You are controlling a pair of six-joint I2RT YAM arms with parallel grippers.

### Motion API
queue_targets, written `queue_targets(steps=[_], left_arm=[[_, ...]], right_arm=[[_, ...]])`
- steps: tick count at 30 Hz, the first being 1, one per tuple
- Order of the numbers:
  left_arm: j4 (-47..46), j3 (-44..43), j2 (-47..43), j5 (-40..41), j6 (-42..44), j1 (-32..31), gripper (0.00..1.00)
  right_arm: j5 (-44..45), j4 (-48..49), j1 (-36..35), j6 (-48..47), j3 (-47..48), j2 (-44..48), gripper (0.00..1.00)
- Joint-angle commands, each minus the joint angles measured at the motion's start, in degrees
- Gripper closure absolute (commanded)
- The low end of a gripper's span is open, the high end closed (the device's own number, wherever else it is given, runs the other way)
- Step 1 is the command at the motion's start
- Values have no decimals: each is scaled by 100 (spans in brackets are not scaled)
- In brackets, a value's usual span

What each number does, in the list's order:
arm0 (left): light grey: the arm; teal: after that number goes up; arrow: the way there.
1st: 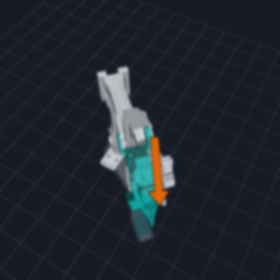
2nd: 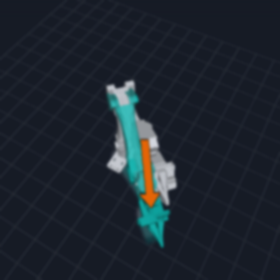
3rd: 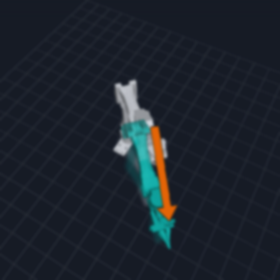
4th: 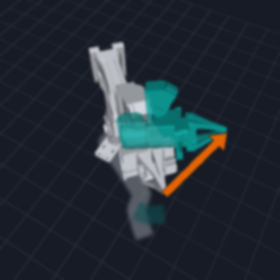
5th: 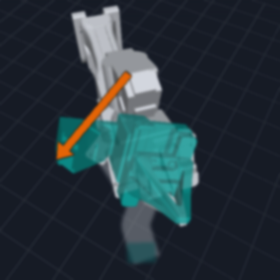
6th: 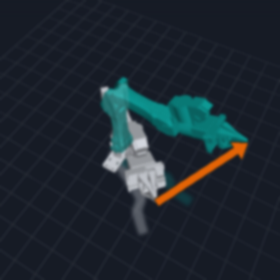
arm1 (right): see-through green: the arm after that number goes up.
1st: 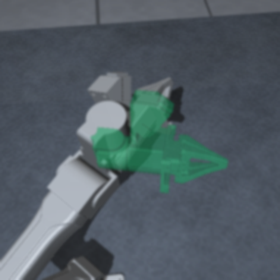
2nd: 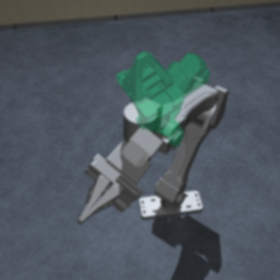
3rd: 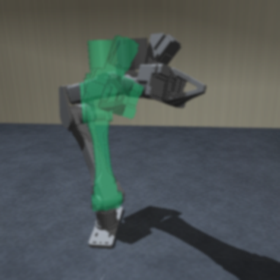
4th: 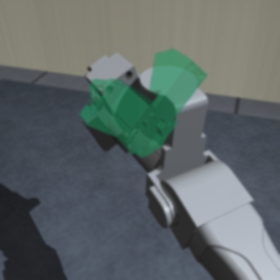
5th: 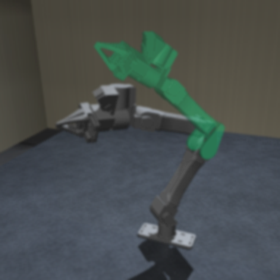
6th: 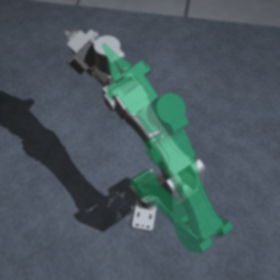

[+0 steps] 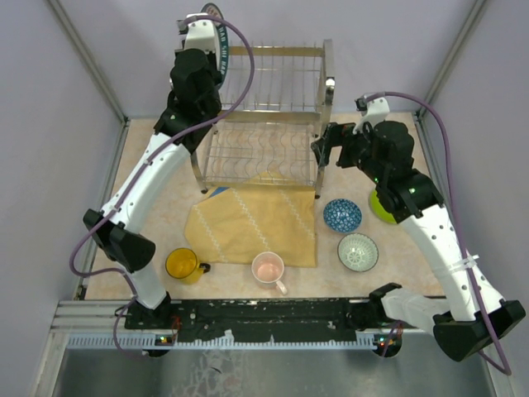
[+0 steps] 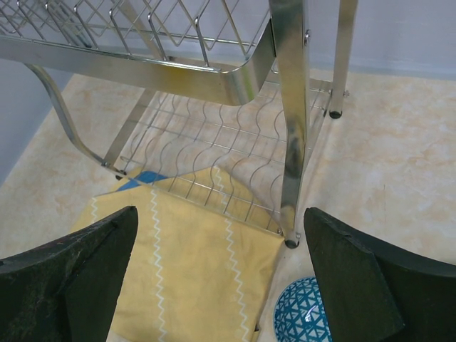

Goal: Load the mixed dishes into the dish rack

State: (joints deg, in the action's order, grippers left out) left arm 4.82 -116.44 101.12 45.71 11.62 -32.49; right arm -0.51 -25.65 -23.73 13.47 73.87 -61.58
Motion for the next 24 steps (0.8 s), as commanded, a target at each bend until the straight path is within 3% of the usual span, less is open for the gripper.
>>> queue_targets(steps=[1, 11, 17, 24], left_arm=[[-227, 122, -326, 39, -105, -25, 100], [100, 509, -497, -30, -473, -20, 100], [376, 488, -469, -22, -653, -20, 73], [357, 476, -432, -67, -653, -21, 63]], right_arm=[[-23, 344, 65, -82, -12, 94, 0], [-37, 363, 113, -22, -81, 123, 0], [-31, 347, 135, -27, -89, 121, 0], [31, 262, 236, 1, -65, 81, 0]])
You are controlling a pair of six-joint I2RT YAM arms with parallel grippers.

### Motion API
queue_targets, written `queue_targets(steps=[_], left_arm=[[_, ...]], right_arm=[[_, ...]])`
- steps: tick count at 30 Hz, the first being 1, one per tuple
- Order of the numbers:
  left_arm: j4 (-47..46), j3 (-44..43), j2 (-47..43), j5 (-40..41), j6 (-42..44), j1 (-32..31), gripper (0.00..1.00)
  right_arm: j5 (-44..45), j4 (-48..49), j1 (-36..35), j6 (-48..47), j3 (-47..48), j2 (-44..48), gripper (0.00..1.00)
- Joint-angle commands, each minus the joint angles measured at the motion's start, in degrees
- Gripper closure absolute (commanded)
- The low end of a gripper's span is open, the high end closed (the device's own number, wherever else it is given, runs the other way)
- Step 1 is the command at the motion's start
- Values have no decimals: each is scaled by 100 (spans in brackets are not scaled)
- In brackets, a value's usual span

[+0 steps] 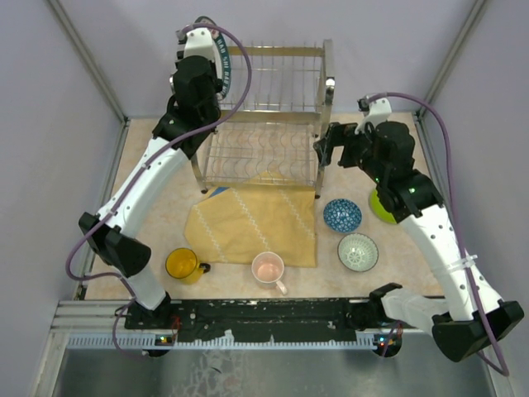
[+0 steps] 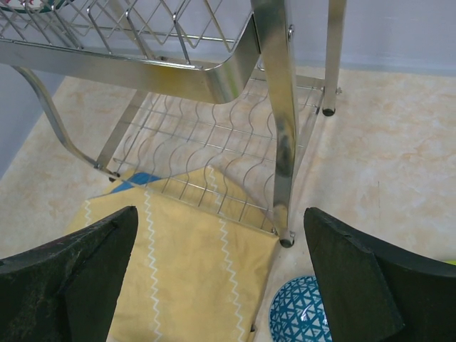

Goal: Load the mixed dishes into the dish rack

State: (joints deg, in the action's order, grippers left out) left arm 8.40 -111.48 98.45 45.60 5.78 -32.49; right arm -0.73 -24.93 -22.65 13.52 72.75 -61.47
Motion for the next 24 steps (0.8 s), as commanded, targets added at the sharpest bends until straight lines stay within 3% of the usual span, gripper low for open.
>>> queue_targets(steps=[1, 7, 17, 24], left_arm=[[7, -29, -161, -63, -71, -20, 61], [-39, -200, -186, -34, 41, -20, 43], [-27, -528, -262, 116, 309, -4, 28], [300, -961, -265, 6, 191, 145, 20]], right_arm=[[93, 146, 168, 11, 40, 63, 0], [-310, -11, 1183, 530, -391, 48, 0], [-42, -80, 2121, 926, -975, -307, 0], [-177, -49, 2973, 1880, -1442, -924, 0]])
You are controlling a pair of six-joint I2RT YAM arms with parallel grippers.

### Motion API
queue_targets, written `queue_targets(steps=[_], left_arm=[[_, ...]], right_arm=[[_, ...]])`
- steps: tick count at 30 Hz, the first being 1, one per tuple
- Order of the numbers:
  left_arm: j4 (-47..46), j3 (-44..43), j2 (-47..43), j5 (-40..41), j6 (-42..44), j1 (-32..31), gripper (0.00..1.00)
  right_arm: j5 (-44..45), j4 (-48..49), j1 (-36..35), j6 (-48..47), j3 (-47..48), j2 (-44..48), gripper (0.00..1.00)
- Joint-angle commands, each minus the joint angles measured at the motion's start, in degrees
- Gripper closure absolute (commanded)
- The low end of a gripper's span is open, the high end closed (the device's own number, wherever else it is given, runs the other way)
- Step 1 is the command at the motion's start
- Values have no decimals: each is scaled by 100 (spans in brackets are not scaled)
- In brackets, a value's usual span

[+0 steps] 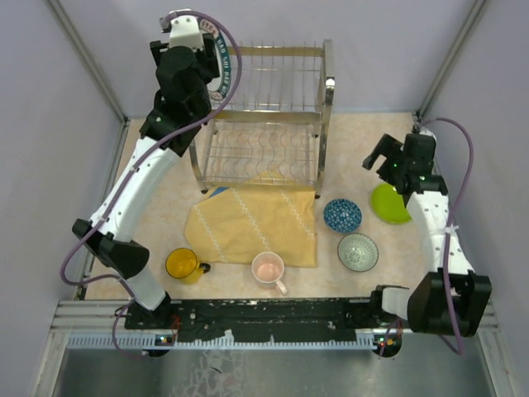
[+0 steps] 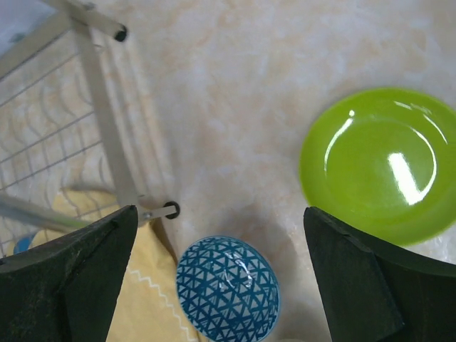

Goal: Load the mixed dishes into the dish rack

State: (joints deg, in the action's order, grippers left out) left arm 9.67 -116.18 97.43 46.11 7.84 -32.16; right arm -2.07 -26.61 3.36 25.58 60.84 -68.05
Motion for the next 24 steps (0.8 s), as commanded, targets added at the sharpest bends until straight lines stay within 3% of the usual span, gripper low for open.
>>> queue_targets(steps=[1, 9, 12, 18, 24], left_arm=[[285, -573, -141, -141, -105, 167, 20], [654, -1109, 125, -1083, -417, 312, 17], [868, -1536, 392, -1260, -500, 316, 17], [888, -1603, 575, -1753, -875, 321, 16], [833, -1197, 508, -2324, -1298, 323, 16]], right_arm=[[-129, 209, 485, 815, -378, -315, 1], [-875, 715, 1561, 1494, -1393, -621, 1], [-744, 751, 1721, 1556, -1705, -485, 3], [-737, 984, 1903, 1695, -2233, -386, 10], [-665, 1151, 1962, 1740, -2480, -458, 16]])
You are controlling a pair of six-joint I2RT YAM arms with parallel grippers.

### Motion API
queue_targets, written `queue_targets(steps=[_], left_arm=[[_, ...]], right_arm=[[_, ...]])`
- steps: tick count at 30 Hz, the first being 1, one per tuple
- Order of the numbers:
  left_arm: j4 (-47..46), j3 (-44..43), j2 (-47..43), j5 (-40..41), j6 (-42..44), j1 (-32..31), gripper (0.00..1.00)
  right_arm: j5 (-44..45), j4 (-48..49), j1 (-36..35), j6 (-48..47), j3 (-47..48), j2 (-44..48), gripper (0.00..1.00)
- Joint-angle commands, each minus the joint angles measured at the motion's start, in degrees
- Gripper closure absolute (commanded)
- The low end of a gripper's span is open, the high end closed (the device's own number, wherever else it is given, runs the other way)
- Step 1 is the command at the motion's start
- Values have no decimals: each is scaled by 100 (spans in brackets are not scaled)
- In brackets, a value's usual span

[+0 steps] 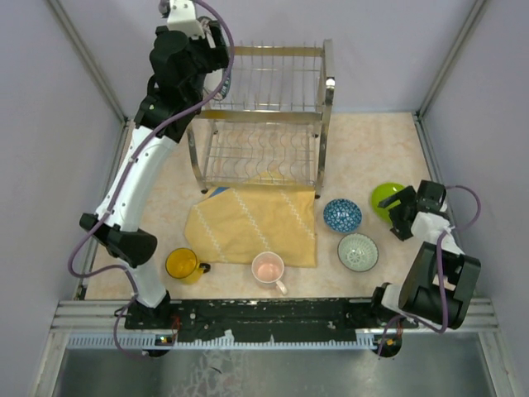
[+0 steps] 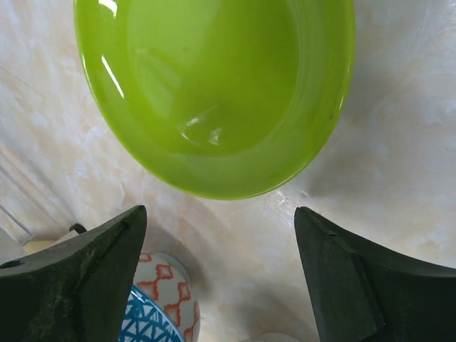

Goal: Load the mixed dishes into the dish rack

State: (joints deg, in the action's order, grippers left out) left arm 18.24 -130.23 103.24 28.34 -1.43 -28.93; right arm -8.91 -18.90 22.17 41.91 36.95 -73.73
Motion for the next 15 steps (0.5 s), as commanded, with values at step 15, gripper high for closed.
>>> queue_targets(steps=[15], left_arm=[[-131, 722, -312, -822, -572, -6, 16]], right_arm=[[181, 1335, 312, 695, -515, -360, 29]])
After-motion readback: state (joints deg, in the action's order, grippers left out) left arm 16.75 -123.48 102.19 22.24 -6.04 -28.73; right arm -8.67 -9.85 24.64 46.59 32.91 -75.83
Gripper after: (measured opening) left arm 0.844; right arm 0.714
